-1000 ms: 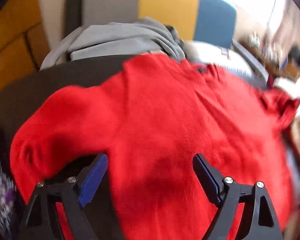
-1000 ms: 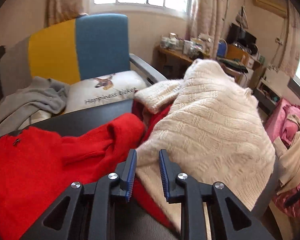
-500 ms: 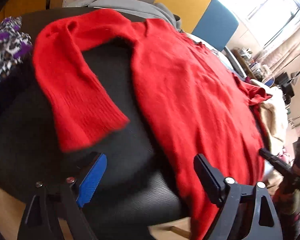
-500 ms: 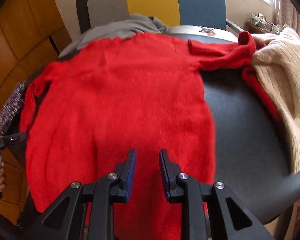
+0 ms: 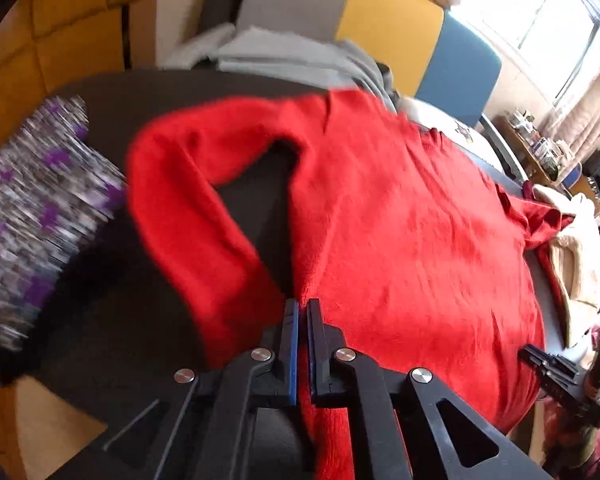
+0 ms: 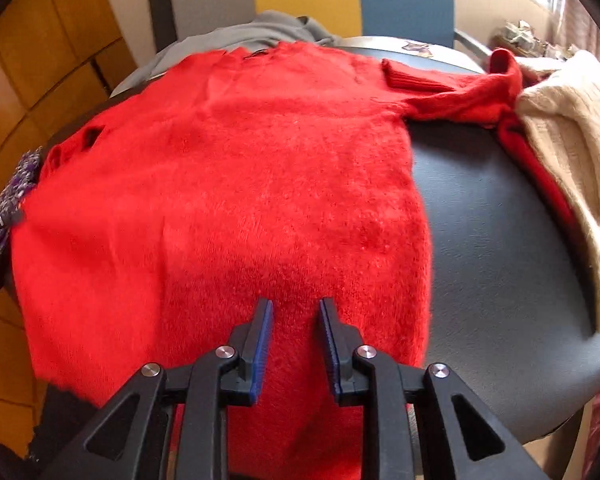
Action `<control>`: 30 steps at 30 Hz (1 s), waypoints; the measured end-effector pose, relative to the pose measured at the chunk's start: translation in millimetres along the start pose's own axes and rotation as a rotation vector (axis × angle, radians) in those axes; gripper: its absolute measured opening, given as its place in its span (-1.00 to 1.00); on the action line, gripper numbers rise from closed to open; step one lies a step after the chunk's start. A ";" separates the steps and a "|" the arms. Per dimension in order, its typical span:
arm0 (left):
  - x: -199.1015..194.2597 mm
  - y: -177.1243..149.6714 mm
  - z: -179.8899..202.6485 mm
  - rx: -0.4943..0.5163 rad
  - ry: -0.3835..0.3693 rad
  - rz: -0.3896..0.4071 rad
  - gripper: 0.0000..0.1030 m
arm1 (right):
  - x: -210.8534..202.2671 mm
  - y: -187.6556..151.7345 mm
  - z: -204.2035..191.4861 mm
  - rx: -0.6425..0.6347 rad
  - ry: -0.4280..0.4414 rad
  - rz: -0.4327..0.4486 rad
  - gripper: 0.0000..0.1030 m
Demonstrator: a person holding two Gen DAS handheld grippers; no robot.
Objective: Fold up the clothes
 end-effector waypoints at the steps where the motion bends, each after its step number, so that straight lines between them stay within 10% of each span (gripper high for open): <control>1: -3.9 -1.2 -4.4 -0.015 0.009 -0.011 -0.91 | -0.1 -2.8 -2.1 0.005 0.015 -0.003 -0.54; 8: -2.2 -17.0 -21.9 -0.130 0.007 -0.043 -0.65 | -9.0 -8.3 -1.7 0.013 0.011 -0.061 -0.55; 14: 30.9 -6.2 42.2 0.005 -0.078 -0.024 -0.57 | -5.8 26.5 -16.1 -0.056 0.004 0.006 -0.55; 23: 67.7 -28.3 38.5 0.111 0.067 -0.057 -0.52 | 23.4 28.4 -13.6 -0.064 0.017 -0.005 -0.54; 30: 53.4 35.5 59.5 0.058 0.040 0.029 -0.54 | 12.5 53.2 -5.8 -0.048 0.106 0.015 -0.58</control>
Point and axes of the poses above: each gripper's, at about its wrist camera, not at the fingertips, and x roughly the way its jaws point, z to its right, y to its top, the point moved 2 cm from there along x, roughly the way its jaws point, and after that the axes turned 11 degrees about y, right-handed, at the moved point
